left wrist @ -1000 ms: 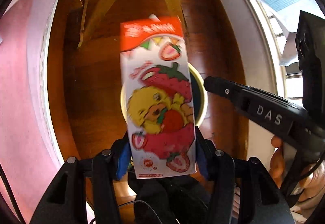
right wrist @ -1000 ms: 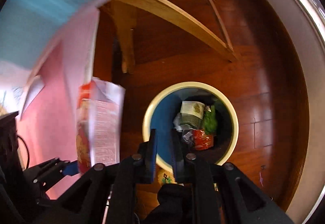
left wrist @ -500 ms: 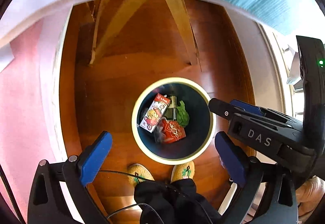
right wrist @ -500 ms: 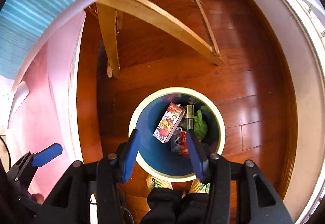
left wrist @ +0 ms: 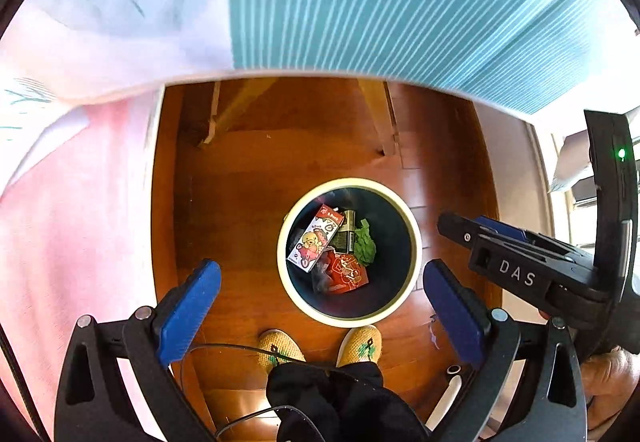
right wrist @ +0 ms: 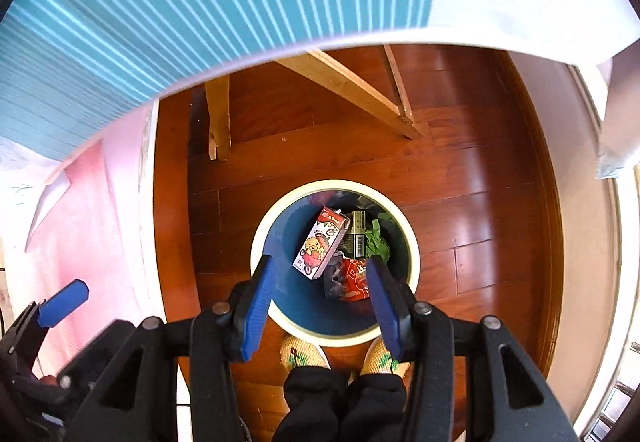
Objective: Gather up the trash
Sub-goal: 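Raise both tools from the bin and move them over the table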
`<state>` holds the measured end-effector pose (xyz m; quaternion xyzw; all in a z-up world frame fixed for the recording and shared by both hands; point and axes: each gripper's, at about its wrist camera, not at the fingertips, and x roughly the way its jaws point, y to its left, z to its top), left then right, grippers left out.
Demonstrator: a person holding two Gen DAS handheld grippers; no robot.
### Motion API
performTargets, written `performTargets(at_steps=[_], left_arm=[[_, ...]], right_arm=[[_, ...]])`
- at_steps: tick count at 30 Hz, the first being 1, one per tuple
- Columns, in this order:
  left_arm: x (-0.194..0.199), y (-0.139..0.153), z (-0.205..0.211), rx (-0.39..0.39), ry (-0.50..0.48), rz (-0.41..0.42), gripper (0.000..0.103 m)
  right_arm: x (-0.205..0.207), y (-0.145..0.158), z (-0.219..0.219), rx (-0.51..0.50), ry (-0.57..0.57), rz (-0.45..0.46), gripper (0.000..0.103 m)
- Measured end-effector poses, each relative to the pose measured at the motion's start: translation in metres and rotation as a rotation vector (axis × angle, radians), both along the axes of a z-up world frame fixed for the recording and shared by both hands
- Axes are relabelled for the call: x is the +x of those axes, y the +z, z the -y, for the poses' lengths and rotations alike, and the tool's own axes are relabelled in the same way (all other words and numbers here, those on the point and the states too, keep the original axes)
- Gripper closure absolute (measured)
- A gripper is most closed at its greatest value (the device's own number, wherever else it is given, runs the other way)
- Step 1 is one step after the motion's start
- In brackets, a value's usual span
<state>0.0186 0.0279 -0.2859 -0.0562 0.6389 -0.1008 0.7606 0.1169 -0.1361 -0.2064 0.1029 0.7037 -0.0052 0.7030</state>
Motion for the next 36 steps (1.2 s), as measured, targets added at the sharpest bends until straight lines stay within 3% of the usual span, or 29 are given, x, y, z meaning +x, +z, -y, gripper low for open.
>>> performTargets(at_steps=[5, 11, 23, 32, 36], left_arm=[[-0.006, 0.043, -0.004, -0.01, 0.004, 0.039, 0.003], [-0.014, 0.115, -0.009, -0.023, -0.004, 0.108, 0.003], [-0.017, 0.26, -0.024, -0.059, -0.01, 0.295, 0.003], [-0.006, 0.334, -0.047, -0.068, -0.03, 0.412, 0.003], [0.005, 0.346, -0.046, -0.035, -0.066, 0.434, 0.003]], right_arm=[[-0.002, 0.044, -0.002, -0.003, 0.018, 0.018, 0.056], [-0.005, 0.112, -0.006, 0.016, 0.027, 0.055, 0.056], [0.0, 0.256, -0.013, 0.009, 0.06, 0.256, 0.056], [0.02, 0.329, -0.012, -0.023, 0.015, 0.441, 0.056], [0.03, 0.346, -0.012, -0.039, -0.006, 0.498, 0.056]])
